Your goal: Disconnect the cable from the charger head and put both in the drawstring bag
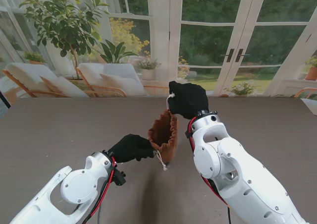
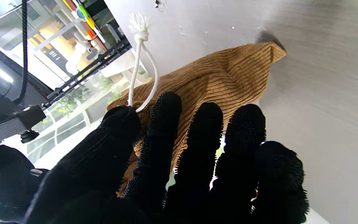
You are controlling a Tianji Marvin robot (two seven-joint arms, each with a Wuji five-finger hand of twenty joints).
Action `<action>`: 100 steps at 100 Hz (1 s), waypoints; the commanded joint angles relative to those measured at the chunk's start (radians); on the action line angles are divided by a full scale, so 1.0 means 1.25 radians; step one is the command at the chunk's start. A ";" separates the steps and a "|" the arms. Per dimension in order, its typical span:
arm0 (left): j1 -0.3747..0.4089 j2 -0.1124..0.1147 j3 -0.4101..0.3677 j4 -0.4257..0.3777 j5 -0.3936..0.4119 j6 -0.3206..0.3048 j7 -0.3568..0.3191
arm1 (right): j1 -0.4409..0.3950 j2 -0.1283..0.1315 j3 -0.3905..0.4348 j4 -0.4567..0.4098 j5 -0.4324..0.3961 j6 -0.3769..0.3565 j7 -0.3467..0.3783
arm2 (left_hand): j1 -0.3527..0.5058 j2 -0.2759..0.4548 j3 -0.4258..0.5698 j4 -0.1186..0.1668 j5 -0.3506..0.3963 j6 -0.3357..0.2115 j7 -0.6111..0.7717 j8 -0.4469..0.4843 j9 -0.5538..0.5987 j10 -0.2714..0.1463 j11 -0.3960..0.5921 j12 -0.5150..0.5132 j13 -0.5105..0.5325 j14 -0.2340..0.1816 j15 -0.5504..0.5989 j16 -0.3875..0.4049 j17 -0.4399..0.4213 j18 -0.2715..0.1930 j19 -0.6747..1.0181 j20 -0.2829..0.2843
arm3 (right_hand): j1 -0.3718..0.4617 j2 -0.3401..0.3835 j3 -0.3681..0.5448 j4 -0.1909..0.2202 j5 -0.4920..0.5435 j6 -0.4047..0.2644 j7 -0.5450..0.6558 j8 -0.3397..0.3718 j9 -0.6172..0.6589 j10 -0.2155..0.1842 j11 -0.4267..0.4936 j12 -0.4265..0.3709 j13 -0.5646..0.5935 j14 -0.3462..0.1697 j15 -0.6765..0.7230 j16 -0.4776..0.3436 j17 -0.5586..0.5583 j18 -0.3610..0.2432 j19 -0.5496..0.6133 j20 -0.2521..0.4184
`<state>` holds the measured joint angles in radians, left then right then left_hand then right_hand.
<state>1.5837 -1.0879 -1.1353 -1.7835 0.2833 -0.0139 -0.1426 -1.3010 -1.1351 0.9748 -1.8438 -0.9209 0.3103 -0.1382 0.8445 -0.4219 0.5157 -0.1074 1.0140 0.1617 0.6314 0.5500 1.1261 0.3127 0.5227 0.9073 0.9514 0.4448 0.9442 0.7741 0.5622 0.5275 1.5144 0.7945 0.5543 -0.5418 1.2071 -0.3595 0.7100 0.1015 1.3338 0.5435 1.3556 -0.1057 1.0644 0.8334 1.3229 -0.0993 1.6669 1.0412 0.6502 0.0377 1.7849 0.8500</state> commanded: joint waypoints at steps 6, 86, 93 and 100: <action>-0.017 -0.017 0.015 0.018 -0.013 0.009 0.001 | -0.009 -0.001 -0.004 -0.020 -0.007 0.009 0.013 | -0.082 -0.008 0.030 -0.037 0.000 0.020 -0.073 0.013 -0.037 0.001 0.013 0.008 -0.020 0.002 0.010 0.005 -0.004 -0.015 -0.004 -0.001 | 0.023 -0.005 0.039 -0.002 0.016 0.030 0.003 0.020 0.075 0.081 0.032 0.014 0.001 -0.139 0.057 0.013 0.423 -0.017 0.082 -0.012; -0.073 -0.033 0.092 0.068 0.071 0.052 0.078 | -0.013 -0.005 -0.026 -0.029 -0.019 0.059 0.006 | -0.185 -0.143 0.214 -0.021 -0.148 0.147 -0.016 0.114 -0.182 0.023 0.120 0.110 -0.082 -0.034 0.087 0.058 -0.097 -0.046 -0.065 0.111 | 0.027 -0.001 0.033 0.000 0.016 0.036 -0.003 0.026 0.075 0.084 0.030 0.011 0.001 -0.142 0.055 0.011 0.423 -0.014 0.082 -0.018; -0.081 -0.040 0.102 0.086 0.079 0.050 0.107 | -0.014 -0.005 -0.026 -0.028 -0.019 0.059 0.004 | -0.126 -0.157 0.228 -0.050 -0.138 0.131 0.042 0.136 -0.147 0.013 0.128 0.108 -0.049 -0.033 0.097 0.047 -0.061 -0.031 -0.047 0.094 | 0.026 -0.002 0.033 0.000 0.016 0.036 -0.003 0.026 0.075 0.084 0.030 0.011 0.001 -0.142 0.055 0.011 0.423 -0.014 0.082 -0.018; -0.086 -0.043 0.109 0.094 0.074 0.053 0.111 | -0.015 -0.005 -0.026 -0.027 -0.019 0.059 0.004 | -0.029 -0.171 0.190 -0.079 -0.141 0.121 0.076 0.116 -0.132 0.011 0.116 0.096 -0.042 -0.028 0.094 0.042 -0.055 -0.022 -0.042 0.079 | 0.026 -0.002 0.033 0.000 0.016 0.036 -0.003 0.026 0.075 0.084 0.030 0.011 0.001 -0.142 0.055 0.011 0.423 -0.013 0.082 -0.018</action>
<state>1.4804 -1.1309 -1.0019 -1.6701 0.3975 0.0488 0.0412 -1.3141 -1.1371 0.9443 -1.8694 -0.9418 0.3842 -0.1441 0.7340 -0.5733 0.7804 -0.1657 0.8326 0.3275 0.6840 0.7048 0.9283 0.3537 0.6647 1.0331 0.8583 0.4005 1.0342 0.8371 0.4754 0.4774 1.4161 0.9074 0.5549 -0.5419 1.2071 -0.3595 0.7132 0.1070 1.3235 0.5505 1.3556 -0.1058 1.0645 0.8335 1.3229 -0.0993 1.6672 1.0414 0.6502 0.0377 1.7852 0.8500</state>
